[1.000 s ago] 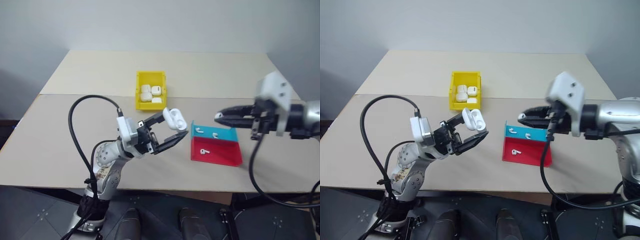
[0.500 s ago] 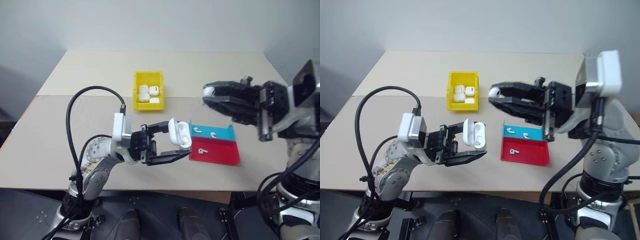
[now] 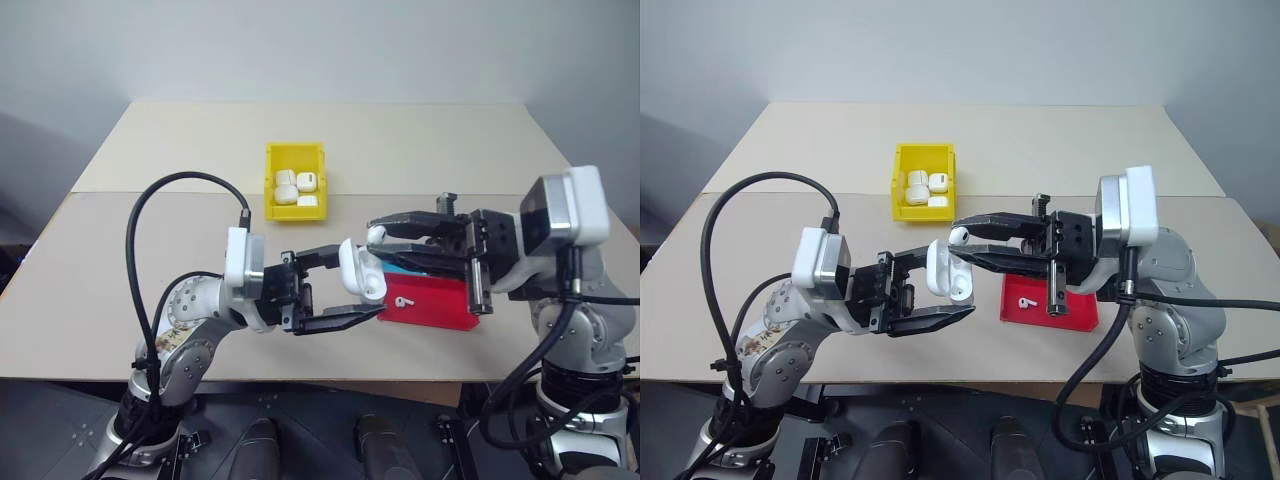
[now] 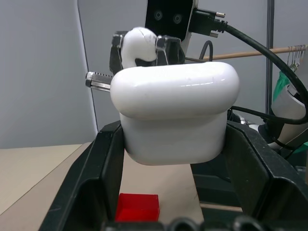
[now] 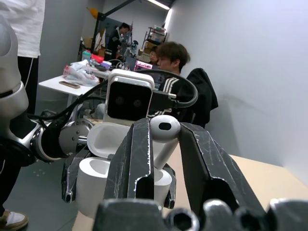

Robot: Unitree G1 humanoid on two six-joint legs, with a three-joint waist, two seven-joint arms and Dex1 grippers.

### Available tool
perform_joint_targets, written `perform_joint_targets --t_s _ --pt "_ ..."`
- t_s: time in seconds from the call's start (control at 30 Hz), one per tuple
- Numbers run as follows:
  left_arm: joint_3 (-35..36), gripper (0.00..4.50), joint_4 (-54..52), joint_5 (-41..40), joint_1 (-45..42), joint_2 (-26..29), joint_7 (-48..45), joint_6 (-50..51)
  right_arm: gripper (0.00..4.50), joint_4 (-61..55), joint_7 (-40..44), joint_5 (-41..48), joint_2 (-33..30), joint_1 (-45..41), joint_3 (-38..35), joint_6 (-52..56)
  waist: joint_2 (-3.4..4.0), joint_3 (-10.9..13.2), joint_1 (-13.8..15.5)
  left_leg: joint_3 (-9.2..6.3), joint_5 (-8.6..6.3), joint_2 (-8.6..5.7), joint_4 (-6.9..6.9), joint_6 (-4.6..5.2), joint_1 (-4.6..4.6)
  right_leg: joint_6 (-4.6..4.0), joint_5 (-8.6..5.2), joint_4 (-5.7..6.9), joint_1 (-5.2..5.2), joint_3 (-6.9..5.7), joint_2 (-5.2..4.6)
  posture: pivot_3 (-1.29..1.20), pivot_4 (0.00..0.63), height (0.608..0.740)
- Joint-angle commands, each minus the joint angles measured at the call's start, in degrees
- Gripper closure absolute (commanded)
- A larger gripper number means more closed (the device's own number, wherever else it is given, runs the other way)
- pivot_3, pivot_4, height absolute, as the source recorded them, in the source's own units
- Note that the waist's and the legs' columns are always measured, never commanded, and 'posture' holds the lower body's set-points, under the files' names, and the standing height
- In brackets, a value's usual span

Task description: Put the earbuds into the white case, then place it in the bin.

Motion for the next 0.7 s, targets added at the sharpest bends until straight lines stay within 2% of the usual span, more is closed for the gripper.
perform_joint_targets --t_s 0.03,0.37,0.6,0.7 --pt "0.9 1.71 -1.9 -0.5 -0.2 -0.2 0.4 0.0 3.85 -0.4 0.1 -1.0 -0.7 0.1 0.4 -2.6 0.00 0.0 0.0 0.00 0.00 0.00 0.00 0.00 0.00 0.00 0.00 0.00 0.00 0.00 0.00 0.00 0.150 0.740" --pt "0.7 1.71 -1.7 0.0 -0.3 -0.6 0.6 -0.2 3.85 0.8 1.1 -1.7 -2.0 1.3 1.8 -4.7 0.00 0.0 0.0 0.00 0.00 0.00 0.00 0.00 -0.01 -0.01 0.00 -0.01 0.00 0.00 0.00 0.00 0.150 0.740" --pt "0.3 1.71 -0.9 1.4 -0.6 -1.2 1.1 -0.6 1.58 0.7 3.2 -2.3 -3.3 1.7 3.2 -7.1 0.00 0.0 0.1 0.00 0.00 0.00 0.00 0.00 -0.01 -0.01 -0.01 -0.01 0.00 0.00 0.00 0.00 0.150 0.740" --pt "0.4 1.71 -0.2 2.1 -0.8 -1.5 1.1 -0.7 1.58 0.9 4.3 -2.0 -3.8 2.1 2.7 -8.4 0.00 0.0 0.1 0.00 0.00 0.00 0.00 0.00 0.00 -0.01 -0.01 -0.01 0.00 0.00 0.00 0.00 0.150 0.740"
